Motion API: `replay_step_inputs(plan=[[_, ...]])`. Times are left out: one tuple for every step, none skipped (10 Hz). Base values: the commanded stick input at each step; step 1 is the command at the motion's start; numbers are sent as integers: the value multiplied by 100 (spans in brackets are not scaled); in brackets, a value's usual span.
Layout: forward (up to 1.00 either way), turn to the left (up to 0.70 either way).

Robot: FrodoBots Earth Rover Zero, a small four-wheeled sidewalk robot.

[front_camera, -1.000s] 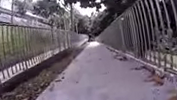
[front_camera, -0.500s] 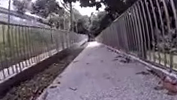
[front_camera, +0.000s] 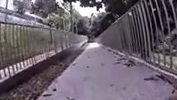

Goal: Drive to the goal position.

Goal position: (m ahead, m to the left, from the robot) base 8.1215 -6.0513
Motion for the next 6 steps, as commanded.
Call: replay_step_inputs(plan=[[50, 0], [50, 0], [50, 0], [50, 0], [50, 0], [50, 0]])
